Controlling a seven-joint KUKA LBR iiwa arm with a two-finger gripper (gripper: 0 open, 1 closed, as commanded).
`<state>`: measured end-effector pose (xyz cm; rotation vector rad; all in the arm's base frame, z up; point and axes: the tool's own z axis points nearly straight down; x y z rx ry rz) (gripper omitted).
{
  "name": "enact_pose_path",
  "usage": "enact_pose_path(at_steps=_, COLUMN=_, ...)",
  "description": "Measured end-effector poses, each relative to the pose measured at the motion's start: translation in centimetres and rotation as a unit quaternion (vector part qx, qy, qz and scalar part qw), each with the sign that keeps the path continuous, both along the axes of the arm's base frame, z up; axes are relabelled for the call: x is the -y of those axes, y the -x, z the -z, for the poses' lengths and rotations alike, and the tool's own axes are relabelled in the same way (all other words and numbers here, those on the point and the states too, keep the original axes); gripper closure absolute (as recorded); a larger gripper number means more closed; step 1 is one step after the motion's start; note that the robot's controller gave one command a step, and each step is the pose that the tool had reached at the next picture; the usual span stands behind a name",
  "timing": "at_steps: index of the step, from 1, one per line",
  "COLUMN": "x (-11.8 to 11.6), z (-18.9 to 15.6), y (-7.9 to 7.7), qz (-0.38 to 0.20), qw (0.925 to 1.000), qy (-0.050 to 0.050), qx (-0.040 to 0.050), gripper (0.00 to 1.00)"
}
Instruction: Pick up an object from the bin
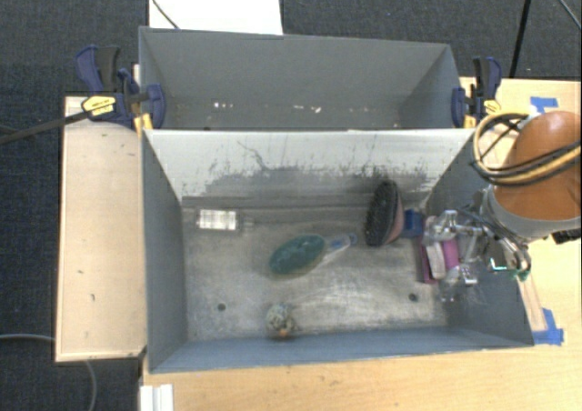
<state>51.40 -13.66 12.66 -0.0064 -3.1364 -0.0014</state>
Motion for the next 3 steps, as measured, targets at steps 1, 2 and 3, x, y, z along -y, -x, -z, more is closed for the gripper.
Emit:
enact_pose_path(at_steps=1, x=-3.2, z=3.2, y=-4.5, qz=0.121, qw=0.9926, qy=0.001, qx=0.0029, gripper=0.00)
enact_pose_path(at_steps=2, x=-5.7, z=2.5, y=-8.0, qz=-0.152, qw=0.9883, qy=0.001, qx=0.0065, gripper=0.00)
enact_pose_path(at_steps=3, x=-10.8, z=2.6, y=-7.1, qz=-0.040, qw=0.9992, qy=-0.001, qx=0.0040, gripper=0.00)
